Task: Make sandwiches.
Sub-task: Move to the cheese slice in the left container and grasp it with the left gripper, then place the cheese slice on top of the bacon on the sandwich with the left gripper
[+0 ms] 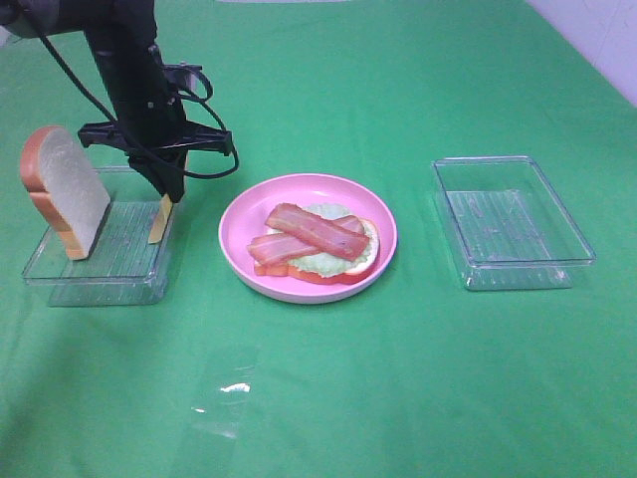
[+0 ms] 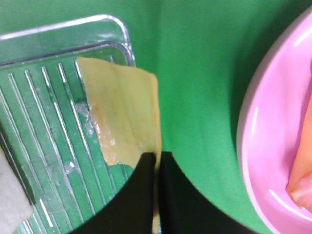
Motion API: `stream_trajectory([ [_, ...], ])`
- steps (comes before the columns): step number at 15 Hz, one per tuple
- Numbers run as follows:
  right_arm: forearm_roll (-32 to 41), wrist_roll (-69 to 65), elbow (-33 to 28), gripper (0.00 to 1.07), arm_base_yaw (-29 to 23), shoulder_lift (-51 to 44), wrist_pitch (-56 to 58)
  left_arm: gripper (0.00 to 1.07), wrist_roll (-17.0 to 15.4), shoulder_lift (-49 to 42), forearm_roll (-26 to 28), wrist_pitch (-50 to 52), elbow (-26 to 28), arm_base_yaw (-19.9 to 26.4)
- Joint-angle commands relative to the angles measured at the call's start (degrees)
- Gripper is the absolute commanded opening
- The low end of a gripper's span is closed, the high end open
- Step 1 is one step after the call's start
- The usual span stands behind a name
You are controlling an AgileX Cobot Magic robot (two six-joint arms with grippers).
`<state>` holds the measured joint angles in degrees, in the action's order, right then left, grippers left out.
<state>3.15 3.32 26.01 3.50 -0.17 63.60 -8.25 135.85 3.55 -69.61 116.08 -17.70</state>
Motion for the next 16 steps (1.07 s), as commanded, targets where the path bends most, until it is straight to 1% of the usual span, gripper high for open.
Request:
stream_trajectory([
  [1, 0.1, -0.2, -0.1, 0.96, 0.0, -1.8, -0.1, 0.0, -0.3, -0.5, 0.3, -2.3, 0.2, -0.1],
  [2, 0.1, -0.2, -0.1, 0.96, 0.0, -1.8, -0.1, 0.0, -0.3, -0.7, 0.3, -2.6, 0.5, -0.1],
  [4, 0.1, -0.2, -0.1, 0.96, 0.0, -1.8, -0.1, 0.0, -0.2, -0.9, 0.3, -5.5, 3.3, -0.1],
  [7, 0.1, -0.2, -0.1, 0.96, 0.0, -1.8, -0.1, 0.0, -0.5, -2.3, 0.9, -5.8, 6.2, -0.1],
  [9, 0.1, -0.2, -0.1, 0.96, 0.0, -1.8, -0.1, 0.0, -0.3, -4.6, 1.4, -5.7, 6.6, -0.1],
  [10, 0.1, -0.2, -0.1, 0.96, 0.0, -1.8, -0.1, 0.0, -0.1, -5.8, 2.8, -5.7, 6.6, -0.2],
  [11, 0.1, -0.2, -0.1, 0.96, 0.0, -1.8, -0.1, 0.0, 3.1, -8.2, 9.7, -5.8, 6.6, -0.2],
  [12, 0.1, -0.2, -0.1, 0.96, 0.0, -1.8, -0.1, 0.0, 5.6, -9.0, 15.4, -5.8, 6.6, -0.2],
  [13, 0.1, -0.2, -0.1, 0.96, 0.0, -1.8, -0.1, 0.0, 7.0, -9.1, 18.4, -5.8, 6.6, -0.2],
  [16, 0.1, -0.2, -0.1, 0.96, 0.0, -1.8, -0.1, 0.0, 15.0, -7.7, 34.7, -5.8, 6.6, -0.2],
])
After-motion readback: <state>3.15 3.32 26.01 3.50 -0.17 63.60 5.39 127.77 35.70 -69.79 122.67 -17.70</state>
